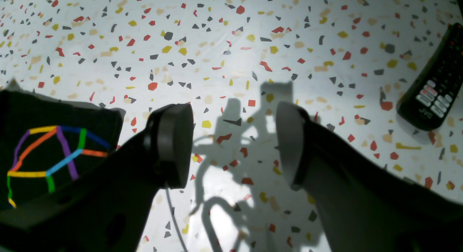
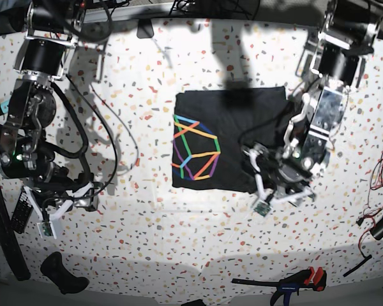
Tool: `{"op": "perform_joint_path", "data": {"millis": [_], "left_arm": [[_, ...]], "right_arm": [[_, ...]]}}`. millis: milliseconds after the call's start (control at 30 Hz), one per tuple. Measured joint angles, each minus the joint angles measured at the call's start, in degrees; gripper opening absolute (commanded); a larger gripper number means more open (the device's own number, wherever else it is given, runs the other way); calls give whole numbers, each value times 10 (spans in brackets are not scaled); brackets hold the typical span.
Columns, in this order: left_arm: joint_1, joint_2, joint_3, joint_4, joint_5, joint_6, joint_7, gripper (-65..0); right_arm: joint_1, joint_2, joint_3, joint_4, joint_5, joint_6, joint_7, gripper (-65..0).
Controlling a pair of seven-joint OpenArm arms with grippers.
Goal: Fold the T-shirt properly
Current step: 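Grasp the bundle's edge with the left gripper and straighten it, then grasp the bundle with both grippers and flip it over, print side up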
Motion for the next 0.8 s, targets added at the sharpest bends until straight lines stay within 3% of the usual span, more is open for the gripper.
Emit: {"op": "perform_joint_path", "data": {"millis": [67, 167, 267, 333, 467, 633, 800], "left_arm": [[-13, -5, 0, -45, 35, 2, -12, -222], [-26, -21, 0, -99, 26, 1, -30, -222], [-37, -31, 0, -112, 31, 7, -18, -222], [-35, -43, 0, -104, 26, 20, -8, -223], [-31, -65, 0, -34, -73, 21, 15, -223], [-36, -69, 0, 100, -143, 21, 66, -223], [-17, -88, 0, 192, -178, 20, 122, -223]], "right_arm": [[0, 0, 0, 0, 0, 0, -5, -297], [0, 0, 0, 0, 8, 0, -5, -297], [0, 0, 0, 0, 59, 0, -5, -297], [0, -9, 0, 0, 68, 14, 22, -297], [3, -51, 2, -32, 57, 31, 88, -297], [48, -104, 2, -140, 30, 36, 99, -297], [127, -131, -35, -255, 30, 78, 109, -297]]}}
